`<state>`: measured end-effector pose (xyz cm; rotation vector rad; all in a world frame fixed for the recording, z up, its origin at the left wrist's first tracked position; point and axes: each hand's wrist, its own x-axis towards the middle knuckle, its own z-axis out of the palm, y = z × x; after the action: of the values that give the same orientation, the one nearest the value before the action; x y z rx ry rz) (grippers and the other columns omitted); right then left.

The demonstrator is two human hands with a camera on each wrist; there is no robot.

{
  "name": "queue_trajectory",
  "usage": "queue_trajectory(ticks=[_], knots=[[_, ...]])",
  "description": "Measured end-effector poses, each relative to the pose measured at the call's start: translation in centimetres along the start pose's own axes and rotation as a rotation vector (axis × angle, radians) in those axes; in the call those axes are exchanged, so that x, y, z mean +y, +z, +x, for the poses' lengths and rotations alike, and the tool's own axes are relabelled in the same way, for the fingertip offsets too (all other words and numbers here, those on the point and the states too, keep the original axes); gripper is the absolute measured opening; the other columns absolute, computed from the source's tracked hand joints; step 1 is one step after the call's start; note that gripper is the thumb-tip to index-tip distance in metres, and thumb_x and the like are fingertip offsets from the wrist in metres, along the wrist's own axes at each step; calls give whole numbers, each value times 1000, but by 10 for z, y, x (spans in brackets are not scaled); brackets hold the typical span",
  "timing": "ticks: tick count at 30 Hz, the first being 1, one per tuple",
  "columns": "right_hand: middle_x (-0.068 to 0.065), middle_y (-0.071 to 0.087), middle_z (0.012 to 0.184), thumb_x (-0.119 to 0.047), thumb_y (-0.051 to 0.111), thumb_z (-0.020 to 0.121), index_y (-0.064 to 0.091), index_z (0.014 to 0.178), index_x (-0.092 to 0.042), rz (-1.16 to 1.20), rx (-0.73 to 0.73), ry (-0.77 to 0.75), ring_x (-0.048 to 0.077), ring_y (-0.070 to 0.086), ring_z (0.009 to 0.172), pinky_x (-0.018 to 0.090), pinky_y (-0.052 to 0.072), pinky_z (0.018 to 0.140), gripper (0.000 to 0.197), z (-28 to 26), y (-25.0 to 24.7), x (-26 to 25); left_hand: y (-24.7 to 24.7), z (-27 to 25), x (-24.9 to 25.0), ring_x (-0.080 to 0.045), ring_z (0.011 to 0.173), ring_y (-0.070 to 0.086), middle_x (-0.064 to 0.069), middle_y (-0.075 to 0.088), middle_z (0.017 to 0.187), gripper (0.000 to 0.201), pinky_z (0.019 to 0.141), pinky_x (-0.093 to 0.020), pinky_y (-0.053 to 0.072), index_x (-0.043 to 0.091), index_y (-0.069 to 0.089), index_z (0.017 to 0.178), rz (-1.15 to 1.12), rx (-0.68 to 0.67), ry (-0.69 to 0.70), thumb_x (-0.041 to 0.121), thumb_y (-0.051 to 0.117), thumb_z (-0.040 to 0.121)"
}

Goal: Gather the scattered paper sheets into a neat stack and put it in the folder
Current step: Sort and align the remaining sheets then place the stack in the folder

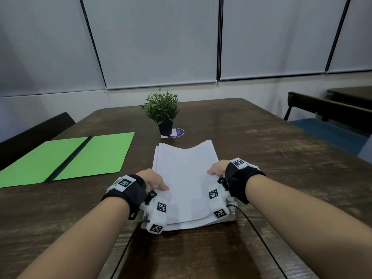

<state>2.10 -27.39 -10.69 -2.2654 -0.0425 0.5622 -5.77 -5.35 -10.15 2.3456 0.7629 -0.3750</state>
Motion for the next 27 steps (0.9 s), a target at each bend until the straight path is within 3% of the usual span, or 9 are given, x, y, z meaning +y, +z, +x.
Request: queue_trajectory(ticks=[2, 4, 8, 10, 14, 16, 20, 23, 27], knots=[[12, 50, 136, -10, 56, 94, 46, 136, -3, 151, 10, -42, 23, 51, 108, 20, 41, 59, 44, -5, -1, -2, 1, -1, 2, -18, 43, 44, -9, 55, 55, 31, 49, -20, 38, -1, 51, 93, -66, 41, 37, 17, 73, 81], [13, 52, 136, -14, 59, 92, 48, 135, -4, 231, 83, -89, 23, 54, 106, 22, 44, 72, 45, -3, -3, -10, -1, -1, 4, -20, 60, 49, -10, 54, 80, 43, 57, -26, 46, 1, 41, 111, -246, 96, 111, 5, 70, 81], [12, 64, 111, -21, 65, 84, 46, 117, -9, 452, 292, -311, 32, 64, 100, 44, 53, 90, 40, -10, -12, -36, -15, -9, 14, -31, 100, 61, -11, 56, 108, 58, 87, -48, 53, 12, 33, 116, -577, 314, 452, 3, 63, 68], [9, 63, 108, -21, 64, 85, 42, 112, -14, 506, 335, -450, 30, 64, 98, 47, 52, 91, 36, -17, -16, -47, -22, -15, 21, -26, 105, 61, -5, 57, 114, 70, 94, -43, 50, 14, 28, 129, -664, 380, 624, 4, 61, 68], [-1, 61, 103, -11, 70, 82, 33, 115, -21, 563, 314, -606, 19, 62, 98, 34, 51, 88, 50, -22, -19, -53, -28, -31, 27, -10, 113, 55, 4, 52, 127, 78, 101, -30, 42, 18, 20, 144, -800, 427, 790, 12, 70, 84], [-5, 58, 103, -11, 76, 79, 29, 118, -22, 563, 272, -637, 12, 60, 95, 27, 46, 84, 62, -23, -20, -50, -30, -32, 23, -6, 115, 56, 8, 54, 130, 80, 102, -32, 43, 24, 23, 144, -857, 452, 841, 27, 73, 81], [-5, 58, 110, -17, 79, 78, 28, 127, -23, 636, 280, -688, 7, 59, 93, 24, 45, 84, 71, -26, -33, -61, -43, -36, 28, -3, 121, 53, 10, 51, 137, 88, 107, -37, 41, 31, 19, 148, -912, 445, 910, 44, 70, 77], [-1, 53, 131, -20, 77, 80, 23, 141, -18, 652, 328, -772, 8, 58, 109, 26, 44, 96, 81, -32, -48, -80, -61, -39, 37, -1, 128, 47, 10, 41, 147, 96, 112, -39, 36, 35, 11, 150, -906, 455, 957, 54, 67, 75], [-14, 23, 149, -10, 72, 84, 2, 152, -28, 534, 433, -991, -12, 32, 130, 11, 25, 109, 99, -42, -68, -99, -78, -49, 50, 10, 137, 18, 22, 11, 152, 94, 117, -26, 16, 36, -5, 151, -810, 564, 1012, 39, 64, 88]])
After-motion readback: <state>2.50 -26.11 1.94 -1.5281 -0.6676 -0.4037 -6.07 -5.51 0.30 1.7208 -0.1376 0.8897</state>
